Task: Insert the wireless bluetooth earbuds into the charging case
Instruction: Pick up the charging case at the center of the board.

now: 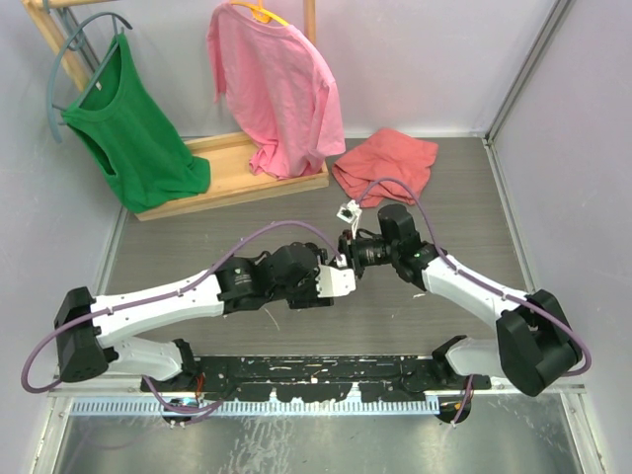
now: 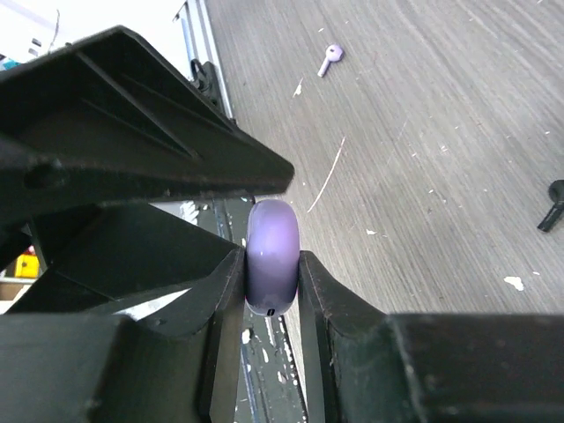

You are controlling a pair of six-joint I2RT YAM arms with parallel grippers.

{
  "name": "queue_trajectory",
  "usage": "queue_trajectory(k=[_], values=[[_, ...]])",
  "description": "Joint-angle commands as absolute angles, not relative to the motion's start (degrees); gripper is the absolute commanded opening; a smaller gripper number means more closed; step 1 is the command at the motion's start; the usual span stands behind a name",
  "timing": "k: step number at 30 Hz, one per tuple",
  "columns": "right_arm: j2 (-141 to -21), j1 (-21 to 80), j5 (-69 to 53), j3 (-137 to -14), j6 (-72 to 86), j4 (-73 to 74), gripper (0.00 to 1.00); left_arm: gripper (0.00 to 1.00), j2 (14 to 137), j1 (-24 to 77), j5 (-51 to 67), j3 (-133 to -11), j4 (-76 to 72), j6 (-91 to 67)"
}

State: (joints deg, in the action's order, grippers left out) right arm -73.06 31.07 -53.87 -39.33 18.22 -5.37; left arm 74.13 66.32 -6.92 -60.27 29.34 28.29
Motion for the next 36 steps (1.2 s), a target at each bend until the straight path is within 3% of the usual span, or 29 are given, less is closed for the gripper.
queue_trajectory(k=[1,6,16,26,36], values=[[-69.17,31.46,-50.42,-41.64,16.92,-8.44,0.14,0.67,68.45,66.59,-12.40,-58.11,23.87,23.16],[-65.44,31.46,-48.03,-39.00,19.28,-15.70,0.13,0.69,61.44,65.82,-12.95,-52.43,17.19,15.41],[-61.37,31.55,-43.83,-30.07,26.53,-37.80,0.13,0.69,49.75,54.16,5.03,-39.89,-0.11,-6.65],[-62.31,32.22,-42.58,-25.65,32.96,-53.61,0.13,0.69,50.17,47.47,12.79,-34.26,-17.67,-28.12],[-62.46,33.20,-40.87,-22.78,37.91,-65.20,0.13,0.67,51.13,46.22,13.86,-30.05,-32.44,-38.06]])
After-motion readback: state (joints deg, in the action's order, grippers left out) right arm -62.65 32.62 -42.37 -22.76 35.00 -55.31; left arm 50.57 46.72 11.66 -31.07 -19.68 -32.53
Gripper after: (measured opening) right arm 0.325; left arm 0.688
